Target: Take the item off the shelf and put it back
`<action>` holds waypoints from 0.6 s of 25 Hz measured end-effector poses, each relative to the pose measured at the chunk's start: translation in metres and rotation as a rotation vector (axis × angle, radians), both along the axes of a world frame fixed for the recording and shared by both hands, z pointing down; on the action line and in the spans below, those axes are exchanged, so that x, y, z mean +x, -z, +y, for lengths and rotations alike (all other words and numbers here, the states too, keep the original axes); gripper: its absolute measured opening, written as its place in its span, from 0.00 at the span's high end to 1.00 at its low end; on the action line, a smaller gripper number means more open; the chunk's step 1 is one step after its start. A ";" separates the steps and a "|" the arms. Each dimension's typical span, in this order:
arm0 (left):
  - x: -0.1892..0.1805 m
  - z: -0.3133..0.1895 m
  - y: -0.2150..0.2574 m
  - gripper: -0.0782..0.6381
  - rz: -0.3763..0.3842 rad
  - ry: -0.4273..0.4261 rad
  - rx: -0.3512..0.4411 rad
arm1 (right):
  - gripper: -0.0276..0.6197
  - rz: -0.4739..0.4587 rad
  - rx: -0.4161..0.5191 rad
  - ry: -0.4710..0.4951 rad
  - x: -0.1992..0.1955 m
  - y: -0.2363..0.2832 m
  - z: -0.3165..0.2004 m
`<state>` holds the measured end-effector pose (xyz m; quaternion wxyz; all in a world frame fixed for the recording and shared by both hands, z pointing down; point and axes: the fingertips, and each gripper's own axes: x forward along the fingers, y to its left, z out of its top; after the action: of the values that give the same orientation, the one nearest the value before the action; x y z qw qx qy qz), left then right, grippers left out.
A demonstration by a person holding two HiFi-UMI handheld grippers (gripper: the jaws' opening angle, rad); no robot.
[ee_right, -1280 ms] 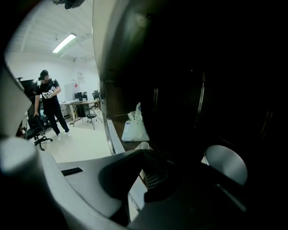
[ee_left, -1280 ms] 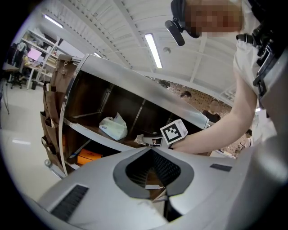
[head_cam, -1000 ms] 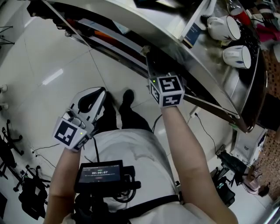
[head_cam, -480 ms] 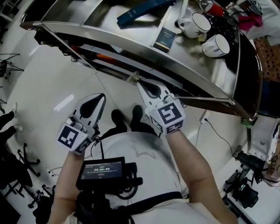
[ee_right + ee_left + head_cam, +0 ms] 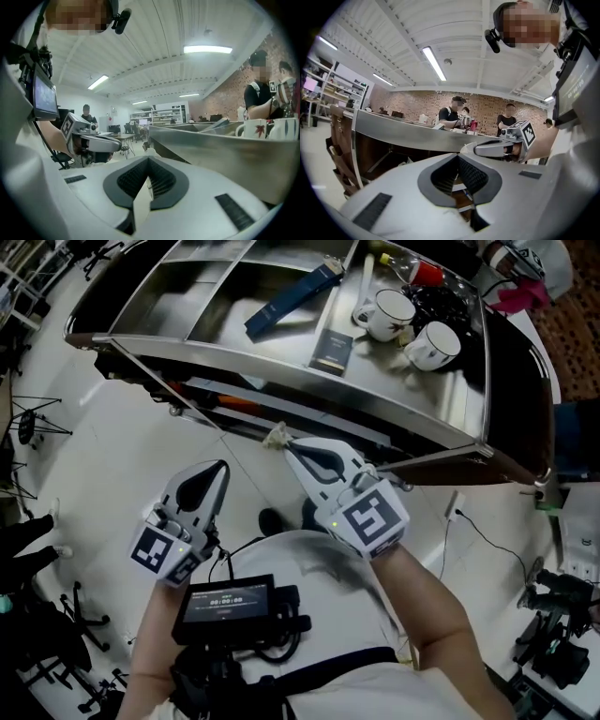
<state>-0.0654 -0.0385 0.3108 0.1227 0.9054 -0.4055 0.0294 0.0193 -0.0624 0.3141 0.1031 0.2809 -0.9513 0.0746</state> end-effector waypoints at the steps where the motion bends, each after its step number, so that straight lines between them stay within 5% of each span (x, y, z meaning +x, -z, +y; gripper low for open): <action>1: -0.001 0.000 0.004 0.88 -0.001 0.000 0.005 | 0.95 -0.007 0.003 0.006 -0.001 0.005 0.003; 15: 0.019 0.002 0.039 0.88 -0.036 -0.050 0.085 | 0.95 -0.097 0.067 0.024 -0.004 0.051 0.015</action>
<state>-0.0465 -0.0363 0.2719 0.0764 0.9189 -0.3857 0.0314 0.0154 -0.0470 0.2628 0.0484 0.2687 -0.9604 0.0551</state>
